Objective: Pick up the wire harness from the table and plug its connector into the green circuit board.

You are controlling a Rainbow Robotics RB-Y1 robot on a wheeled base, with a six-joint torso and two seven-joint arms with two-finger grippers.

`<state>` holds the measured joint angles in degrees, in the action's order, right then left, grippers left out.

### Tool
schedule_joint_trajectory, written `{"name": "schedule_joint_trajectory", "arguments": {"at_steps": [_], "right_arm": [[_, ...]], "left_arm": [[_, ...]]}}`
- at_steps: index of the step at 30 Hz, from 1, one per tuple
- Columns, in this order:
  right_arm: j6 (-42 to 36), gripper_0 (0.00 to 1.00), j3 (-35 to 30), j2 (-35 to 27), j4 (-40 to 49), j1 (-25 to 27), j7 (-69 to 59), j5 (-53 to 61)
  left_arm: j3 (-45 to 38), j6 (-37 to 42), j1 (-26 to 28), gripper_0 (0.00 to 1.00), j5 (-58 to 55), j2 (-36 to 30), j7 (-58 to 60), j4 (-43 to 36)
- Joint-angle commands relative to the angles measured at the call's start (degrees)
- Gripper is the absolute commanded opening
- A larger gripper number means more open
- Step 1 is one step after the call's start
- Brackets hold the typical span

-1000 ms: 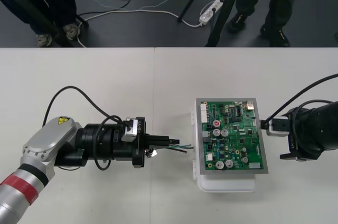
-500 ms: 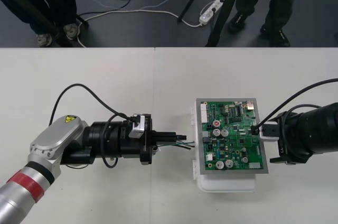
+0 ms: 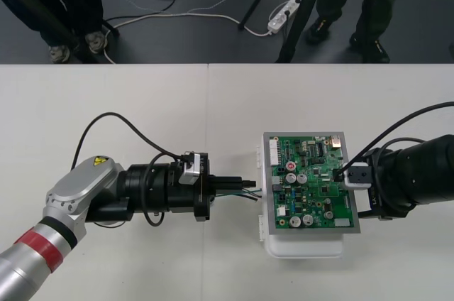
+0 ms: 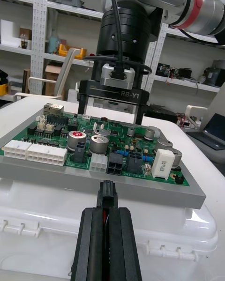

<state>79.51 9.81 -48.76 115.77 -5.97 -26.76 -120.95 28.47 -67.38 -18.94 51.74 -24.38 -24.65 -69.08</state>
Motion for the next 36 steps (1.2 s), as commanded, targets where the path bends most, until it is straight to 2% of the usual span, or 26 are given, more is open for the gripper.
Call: {"name": "schedule_joint_trajectory", "arguments": {"at_steps": [1,17,21,26,36], "right_arm": [[-0.3,1.00,0.6,0.6,1.7,-1.9,2.1,1.0],[2.4,1.00,5.2,0.5,1.7,-6.0,-5.2,-1.5],[3.2,1.00,5.3,0.5,1.7,-6.1,-5.7,-1.7],[8.0,1.00,5.3,0.6,1.7,-7.3,-7.0,-2.4],[10.0,1.00,5.5,0.5,2.6,-8.0,-8.2,-3.2]], "left_arm": [[2.0,2.3,-2.6,0.00,-1.0,1.5,-3.7,-0.4],[4.6,5.0,-4.1,0.00,-2.1,2.1,-3.7,-0.4],[4.8,5.1,-4.3,0.00,-2.1,2.2,-3.6,-0.4],[5.6,5.2,-4.3,0.00,-2.1,2.1,-3.6,-0.4],[6.5,6.3,-4.4,0.00,-2.3,2.2,-3.5,-0.4]]}}
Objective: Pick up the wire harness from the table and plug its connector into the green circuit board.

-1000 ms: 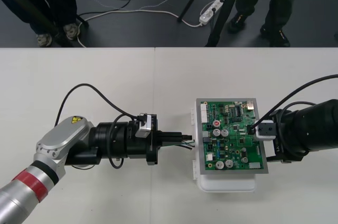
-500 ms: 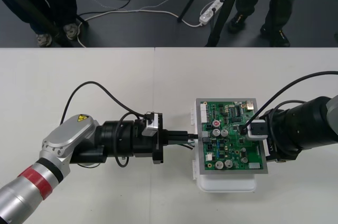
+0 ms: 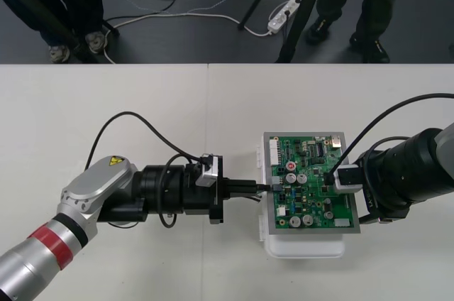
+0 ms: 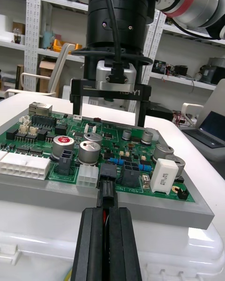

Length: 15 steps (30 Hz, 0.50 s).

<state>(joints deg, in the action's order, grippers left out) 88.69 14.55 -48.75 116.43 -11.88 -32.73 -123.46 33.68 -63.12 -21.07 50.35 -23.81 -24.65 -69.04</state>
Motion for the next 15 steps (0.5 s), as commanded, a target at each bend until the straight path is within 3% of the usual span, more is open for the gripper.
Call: {"name": "schedule_joint_trajectory", "arguments": {"at_steps": [1,15], "right_arm": [[0.9,1.00,0.8,0.5,2.0,-2.2,-2.3,-0.6],[0.9,1.00,2.1,0.6,2.2,-3.6,-2.5,-0.6]], "left_arm": [[1.3,2.1,-2.3,0.00,-1.0,1.7,-3.5,-0.5],[1.9,2.1,-2.5,0.00,-0.9,1.7,-3.6,-0.5]]}}
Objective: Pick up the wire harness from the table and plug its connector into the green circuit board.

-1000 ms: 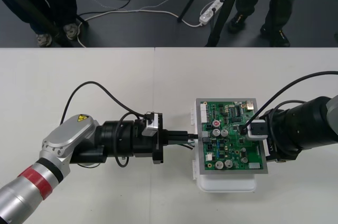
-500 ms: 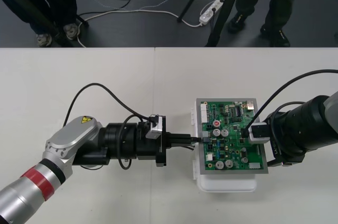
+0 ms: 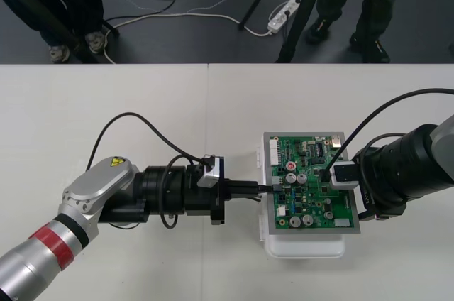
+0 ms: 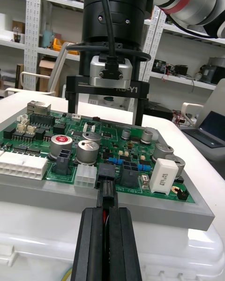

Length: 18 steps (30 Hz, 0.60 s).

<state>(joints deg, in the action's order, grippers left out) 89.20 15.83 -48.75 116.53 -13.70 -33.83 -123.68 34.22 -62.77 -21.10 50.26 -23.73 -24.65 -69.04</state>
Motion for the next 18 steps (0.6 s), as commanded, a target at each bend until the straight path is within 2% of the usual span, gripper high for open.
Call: {"name": "schedule_joint_trajectory", "arguments": {"at_steps": [1,18], "right_arm": [[0.4,1.00,0.8,0.6,2.1,-1.8,-1.4,-0.3],[0.4,1.00,0.8,0.6,2.6,-1.8,-1.1,0.0]], "left_arm": [[1.4,1.8,-2.5,0.00,-0.8,1.7,-3.5,-0.5],[1.4,2.6,-2.5,0.00,-1.5,2.3,-3.8,-0.4]]}}
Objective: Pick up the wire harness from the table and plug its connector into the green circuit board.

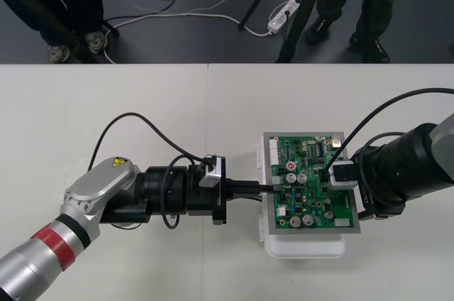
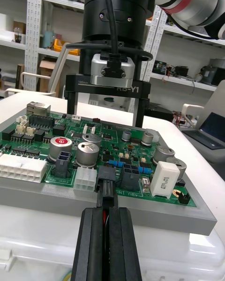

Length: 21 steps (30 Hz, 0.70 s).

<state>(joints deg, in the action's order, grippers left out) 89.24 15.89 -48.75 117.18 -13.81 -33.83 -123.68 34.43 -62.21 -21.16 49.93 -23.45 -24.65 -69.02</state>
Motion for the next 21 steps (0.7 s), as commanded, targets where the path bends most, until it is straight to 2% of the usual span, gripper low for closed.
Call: {"name": "schedule_joint_trajectory", "arguments": {"at_steps": [1,21], "right_arm": [[0.3,1.00,0.7,0.6,1.9,-1.7,-1.1,0.0],[0.3,1.00,0.7,0.6,1.9,-1.7,-1.2,0.0]], "left_arm": [[1.3,2.0,-2.5,0.00,-1.1,2.1,-3.8,-0.5],[2.2,2.0,-2.8,0.00,-1.2,2.1,-4.7,-0.5]]}}
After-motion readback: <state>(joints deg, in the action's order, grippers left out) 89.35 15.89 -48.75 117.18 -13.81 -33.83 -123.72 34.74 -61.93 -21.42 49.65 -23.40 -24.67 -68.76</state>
